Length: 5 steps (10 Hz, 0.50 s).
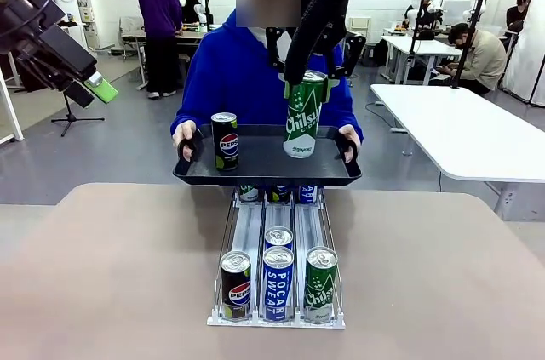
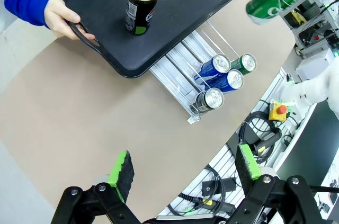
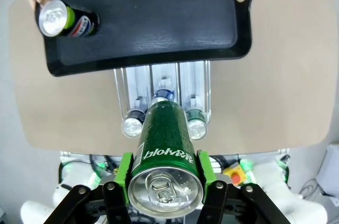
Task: Retrieve and hand over the desired beverage to the person.
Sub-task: Place the picked can on the Handle tray extended by the person.
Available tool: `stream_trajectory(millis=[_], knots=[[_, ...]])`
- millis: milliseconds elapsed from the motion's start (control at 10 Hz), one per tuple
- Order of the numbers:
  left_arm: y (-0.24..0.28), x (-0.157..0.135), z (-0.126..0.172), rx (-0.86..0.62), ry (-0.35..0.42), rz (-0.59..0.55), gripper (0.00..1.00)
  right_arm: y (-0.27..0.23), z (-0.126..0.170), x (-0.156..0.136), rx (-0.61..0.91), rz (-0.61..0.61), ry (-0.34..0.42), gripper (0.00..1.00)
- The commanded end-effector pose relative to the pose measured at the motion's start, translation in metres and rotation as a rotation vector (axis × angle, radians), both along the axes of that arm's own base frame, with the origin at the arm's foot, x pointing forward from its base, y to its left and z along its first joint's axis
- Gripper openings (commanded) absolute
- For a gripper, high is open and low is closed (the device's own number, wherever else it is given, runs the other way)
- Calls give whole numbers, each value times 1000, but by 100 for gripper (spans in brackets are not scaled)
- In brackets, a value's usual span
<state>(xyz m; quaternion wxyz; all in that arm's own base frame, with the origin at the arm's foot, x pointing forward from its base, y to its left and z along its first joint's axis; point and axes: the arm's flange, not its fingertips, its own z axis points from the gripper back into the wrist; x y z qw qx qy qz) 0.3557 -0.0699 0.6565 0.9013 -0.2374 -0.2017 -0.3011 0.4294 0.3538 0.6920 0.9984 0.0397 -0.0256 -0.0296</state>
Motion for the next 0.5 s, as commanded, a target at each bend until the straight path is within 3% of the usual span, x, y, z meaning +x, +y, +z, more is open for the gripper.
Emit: stream_trajectory(millis=[0, 400], knots=[[3, 0, 2, 14, 2, -10, 100, 17, 17, 26, -16, -21, -13, 58], [3, 0, 2, 14, 2, -10, 100, 26, -12, 97, -36, -79, 57, 58]])
